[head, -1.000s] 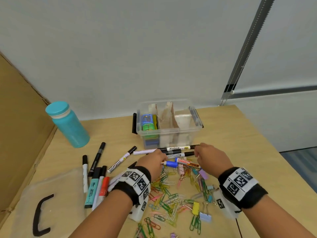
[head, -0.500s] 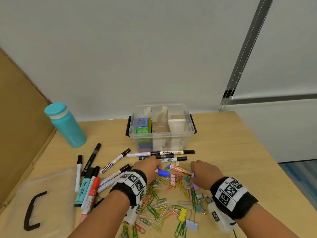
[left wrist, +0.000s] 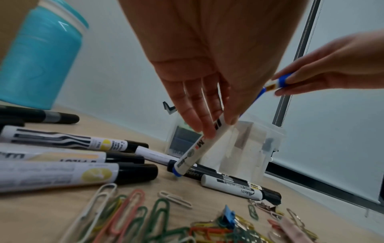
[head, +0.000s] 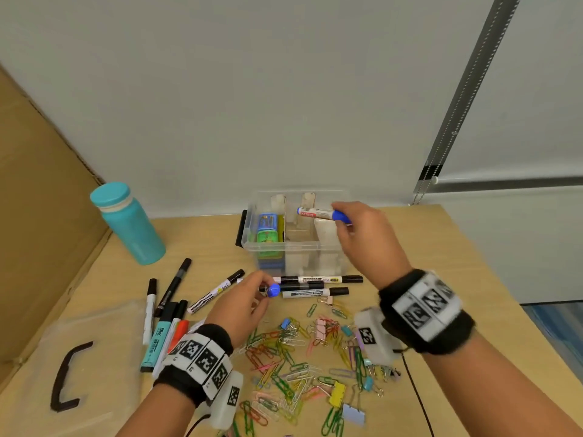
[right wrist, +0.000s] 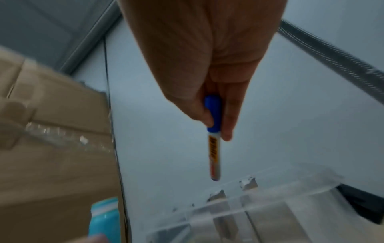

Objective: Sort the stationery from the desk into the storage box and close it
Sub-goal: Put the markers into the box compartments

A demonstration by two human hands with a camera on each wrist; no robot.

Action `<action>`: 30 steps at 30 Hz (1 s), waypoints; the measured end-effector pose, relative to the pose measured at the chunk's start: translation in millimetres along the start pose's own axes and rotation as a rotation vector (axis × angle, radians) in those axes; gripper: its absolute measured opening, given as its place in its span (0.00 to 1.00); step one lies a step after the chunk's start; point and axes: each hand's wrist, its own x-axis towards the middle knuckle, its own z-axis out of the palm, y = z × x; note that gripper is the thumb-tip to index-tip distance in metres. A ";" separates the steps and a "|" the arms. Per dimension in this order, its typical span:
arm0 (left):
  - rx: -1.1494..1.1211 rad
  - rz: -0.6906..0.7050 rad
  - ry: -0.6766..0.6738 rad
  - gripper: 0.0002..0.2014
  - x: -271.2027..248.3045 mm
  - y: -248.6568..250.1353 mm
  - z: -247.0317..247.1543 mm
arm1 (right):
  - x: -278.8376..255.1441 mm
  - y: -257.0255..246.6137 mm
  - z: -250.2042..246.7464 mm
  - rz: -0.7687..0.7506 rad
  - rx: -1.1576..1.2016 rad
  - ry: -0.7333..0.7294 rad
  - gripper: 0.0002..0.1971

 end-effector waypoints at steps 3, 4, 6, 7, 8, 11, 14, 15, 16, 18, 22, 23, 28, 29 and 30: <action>-0.010 0.039 0.029 0.14 0.7 -1.9 -1.6 | 24.9 -12.7 36.0 0.016 -0.160 -0.162 0.18; -0.010 0.062 0.033 0.14 0.7 -2.8 -1.9 | 31.8 -18.0 44.2 0.031 -0.205 -0.218 0.16; -0.005 0.095 0.037 0.14 -0.5 -4.8 -1.9 | 43.8 -25.3 57.8 0.068 -0.281 -0.330 0.12; -0.008 0.102 0.038 0.14 -2.0 -6.2 -1.6 | 49.8 -26.7 63.7 0.085 -0.298 -0.367 0.11; -0.014 0.103 0.038 0.13 -3.5 -8.0 -1.2 | 54.7 -26.9 69.1 0.106 -0.306 -0.388 0.10; -0.036 0.097 0.036 0.14 -9.2 -14.1 0.1 | 65.1 -24.6 83.2 0.145 -0.304 -0.401 0.11; -0.056 0.108 0.040 0.15 -13.9 -18.4 -0.9 | 62.6 -27.7 88.9 0.131 -0.251 -0.557 0.13; -0.062 0.112 0.043 0.16 -15.1 -18.9 -1.9 | 59.8 -25.8 89.5 0.101 -0.219 -0.583 0.14; -0.065 0.115 0.043 0.16 -16.7 -17.7 -3.8 | 55.7 -21.3 88.6 0.083 -0.173 -0.564 0.15; -0.067 0.135 0.048 0.15 -20.1 -12.8 -9.8 | 46.7 -3.6 82.3 0.069 -0.084 -0.387 0.17; -0.043 0.257 0.090 0.15 -26.1 16.1 -35.7 | 12.9 44.6 65.9 0.030 -0.167 0.090 0.20; -0.038 0.296 0.123 0.15 -25.1 26.9 -44.7 | 4.7 56.0 64.0 0.044 -0.204 0.124 0.22; 0.126 0.434 0.244 0.15 20.2 65.1 -65.5 | -20.7 78.1 76.1 0.100 -0.064 -0.048 0.30; 0.182 0.434 0.223 0.15 36.2 67.1 -63.3 | -22.2 77.6 78.5 0.100 -0.021 -0.033 0.30; 0.253 0.433 0.186 0.14 52.3 66.9 -58.9 | -23.5 77.3 80.6 0.103 0.000 -0.010 0.29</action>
